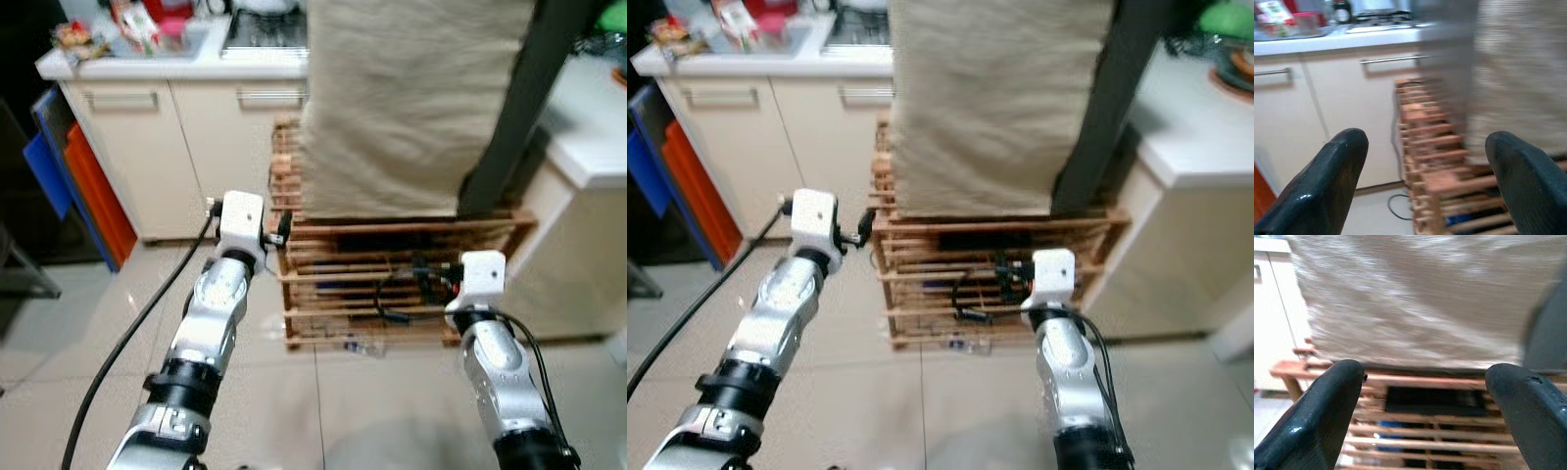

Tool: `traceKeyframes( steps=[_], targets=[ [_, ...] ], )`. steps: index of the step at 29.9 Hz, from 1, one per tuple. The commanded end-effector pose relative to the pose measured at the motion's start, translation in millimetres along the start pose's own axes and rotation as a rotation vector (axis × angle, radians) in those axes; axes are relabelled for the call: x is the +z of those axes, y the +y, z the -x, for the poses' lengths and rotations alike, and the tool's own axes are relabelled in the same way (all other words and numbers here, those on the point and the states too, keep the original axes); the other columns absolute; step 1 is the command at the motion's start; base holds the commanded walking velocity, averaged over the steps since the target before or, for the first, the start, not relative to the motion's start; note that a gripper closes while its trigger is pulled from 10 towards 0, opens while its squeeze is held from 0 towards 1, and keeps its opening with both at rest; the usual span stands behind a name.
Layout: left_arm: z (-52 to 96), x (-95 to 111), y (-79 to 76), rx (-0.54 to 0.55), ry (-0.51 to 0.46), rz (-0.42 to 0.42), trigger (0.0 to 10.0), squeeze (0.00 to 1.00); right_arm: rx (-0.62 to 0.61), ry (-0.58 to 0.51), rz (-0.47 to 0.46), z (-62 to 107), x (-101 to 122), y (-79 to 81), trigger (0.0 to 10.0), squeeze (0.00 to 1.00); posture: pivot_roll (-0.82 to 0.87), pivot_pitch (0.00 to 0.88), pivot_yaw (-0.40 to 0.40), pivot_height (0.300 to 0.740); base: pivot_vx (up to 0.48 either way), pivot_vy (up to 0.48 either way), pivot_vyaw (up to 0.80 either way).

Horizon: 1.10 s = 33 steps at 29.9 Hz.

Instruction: Restocking fridge

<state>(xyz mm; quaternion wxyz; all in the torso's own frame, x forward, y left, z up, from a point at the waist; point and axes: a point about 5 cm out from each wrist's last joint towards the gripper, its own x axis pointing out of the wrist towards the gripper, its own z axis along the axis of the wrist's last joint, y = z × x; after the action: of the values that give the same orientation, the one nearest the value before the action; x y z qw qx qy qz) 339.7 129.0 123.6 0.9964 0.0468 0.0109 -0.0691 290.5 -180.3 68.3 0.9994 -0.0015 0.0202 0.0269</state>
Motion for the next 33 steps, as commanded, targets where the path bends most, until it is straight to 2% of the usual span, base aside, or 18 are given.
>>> traceKeyframes(
  steps=[1,2,3,6,7,10,11,14,17,20,22,29,32,33],
  targets=[
    [5.2,-1,10.8,0.023,-0.005,0.011,10.0,0.00,-0.057,0.019,-0.060,-1.9,-1,-4.1,10.0,0.00,-0.06,0.000,-0.021,0.740,0.244,0.416,0.00],
    [11.1,-3,12.6,0.005,-0.008,0.015,10.0,0.00,-0.132,0.027,-0.088,-1.1,-1,-15.1,10.0,0.00,-0.07,0.000,-0.023,0.740,0.000,0.431,0.00],
    [12.8,-4,13.1,-0.001,-0.008,0.014,10.0,0.00,-0.150,0.029,-0.093,-0.6,-1,-18.2,10.0,0.00,-0.07,0.000,-0.023,0.740,0.000,0.431,0.00],
    [15.9,-4,15.1,-0.002,-0.010,0.009,10.0,0.00,-0.166,0.030,-0.076,0.7,-1,-22.3,10.0,0.00,-0.08,0.000,-0.031,0.740,0.000,0.435,0.00],
    [17.1,-2,21.3,0.017,-0.024,0.005,10.0,0.00,-0.175,0.038,-0.058,2.5,-2,-25.5,10.0,0.00,-0.08,0.000,-0.038,0.740,0.000,0.446,0.00],
    [17.9,0,25.8,0.031,-0.036,0.003,10.0,0.00,-0.182,0.044,-0.046,3.7,-3,-27.8,10.0,0.00,-0.08,0.000,-0.038,0.740,0.000,0.446,0.00],
    [14.4,5,34.2,0.066,-0.051,0.031,10.0,0.00,-0.176,0.055,-0.022,5.1,-5,-29.2,10.0,0.00,-0.08,0.000,-0.031,0.740,0.000,0.480,-0.80],
    [12.4,8,33.8,0.065,-0.057,0.047,10.0,0.00,-0.181,0.061,-0.022,4.8,-6,-30.1,10.0,0.00,-0.08,0.000,-0.026,0.740,0.000,0.480,-0.80],
    [11.9,12,27.9,0.030,-0.066,0.039,10.0,0.00,-0.191,0.056,-0.029,3.3,-3,-30.8,10.0,0.00,-0.08,0.000,-0.015,0.740,0.000,0.480,-0.80],
    [8.7,10,15.0,-0.039,-0.034,-0.057,10.0,0.00,-0.205,0.052,-0.032,1.9,-4,-28.3,10.0,0.00,-0.05,0.000,-0.024,0.740,0.000,0.480,-0.80],
    [7.2,8,11.0,-0.053,-0.024,-0.081,10.0,0.00,-0.203,0.060,-0.034,1.6,-6,-26.9,10.0,0.00,-0.02,0.000,-0.043,0.740,0.000,0.480,-0.80],
    [10.2,-3,6.3,-0.035,0.010,-0.053,10.0,0.00,-0.180,0.081,-0.029,-5.5,-8,-21.0,10.0,0.00,-0.01,0.000,-0.061,0.740,0.000,0.480,-0.80],
    [15.2,-11,1.7,-0.029,0.031,-0.094,10.0,0.00,-0.174,0.059,-0.023,-8.4,-5,-19.1,10.0,0.00,-0.01,0.000,-0.065,0.740,0.000,0.000,-0.53],
    [19.0,-12,1.3,-0.023,0.019,-0.065,10.0,0.00,-0.167,0.049,-0.019,-9.7,-3,-16.7,10.0,0.00,-0.01,0.000,-0.062,0.740,0.000,0.000,0.00]
  ],
)
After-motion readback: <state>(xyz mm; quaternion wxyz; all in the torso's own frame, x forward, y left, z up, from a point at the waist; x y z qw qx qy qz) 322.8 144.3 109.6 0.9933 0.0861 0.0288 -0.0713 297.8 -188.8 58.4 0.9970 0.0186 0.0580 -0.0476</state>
